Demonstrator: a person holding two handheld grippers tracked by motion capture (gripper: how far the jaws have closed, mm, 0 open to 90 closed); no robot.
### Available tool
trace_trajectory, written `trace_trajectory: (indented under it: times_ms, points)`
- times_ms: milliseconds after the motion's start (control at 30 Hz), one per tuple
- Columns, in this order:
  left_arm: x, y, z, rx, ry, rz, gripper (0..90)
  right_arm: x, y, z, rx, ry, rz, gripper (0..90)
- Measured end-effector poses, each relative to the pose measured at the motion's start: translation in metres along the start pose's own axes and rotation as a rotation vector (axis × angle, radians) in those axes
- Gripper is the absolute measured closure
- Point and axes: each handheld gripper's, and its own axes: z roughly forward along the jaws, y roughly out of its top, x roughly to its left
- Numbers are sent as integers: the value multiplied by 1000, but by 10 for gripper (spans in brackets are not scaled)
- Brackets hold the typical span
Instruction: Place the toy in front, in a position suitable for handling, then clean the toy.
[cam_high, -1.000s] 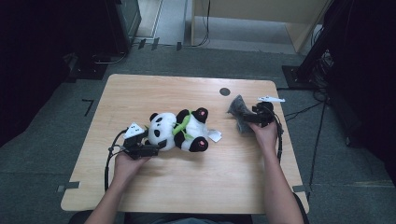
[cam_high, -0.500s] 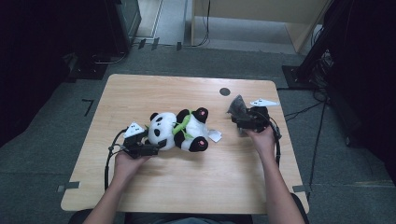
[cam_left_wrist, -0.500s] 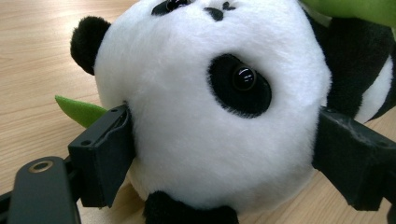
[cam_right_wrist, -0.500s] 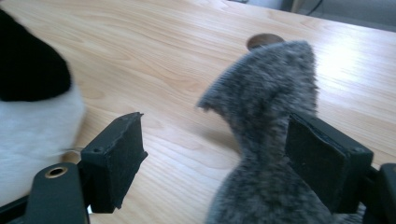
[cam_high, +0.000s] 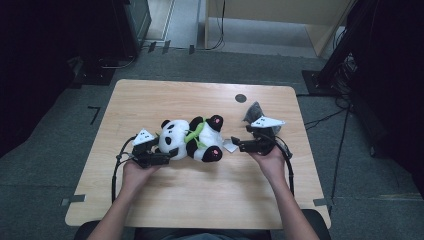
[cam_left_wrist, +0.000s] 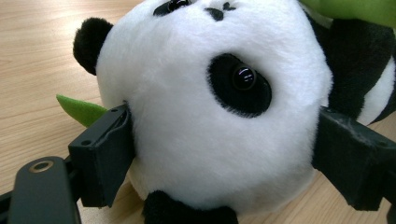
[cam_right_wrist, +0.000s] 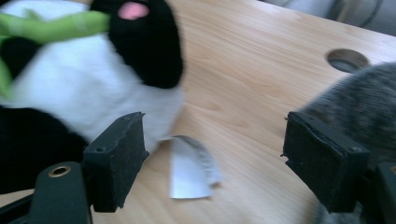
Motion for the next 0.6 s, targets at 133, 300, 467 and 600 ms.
trace_trajectory:
  times_ms: [133,300,467,600]
  points:
    - [0,1,0,-4,2,-3,123,17,-2,-2,-1,20,-33,212]
    - [0,1,1,-6,1,-5,123,29,-3,-5,-6,49,-51,212]
    - [-1,1,0,-1,4,-5,124,40,-2,-8,-25,94,-62,212]
    - [-1,2,1,-4,12,-3,124,51,-2,-5,-29,108,-90,210]
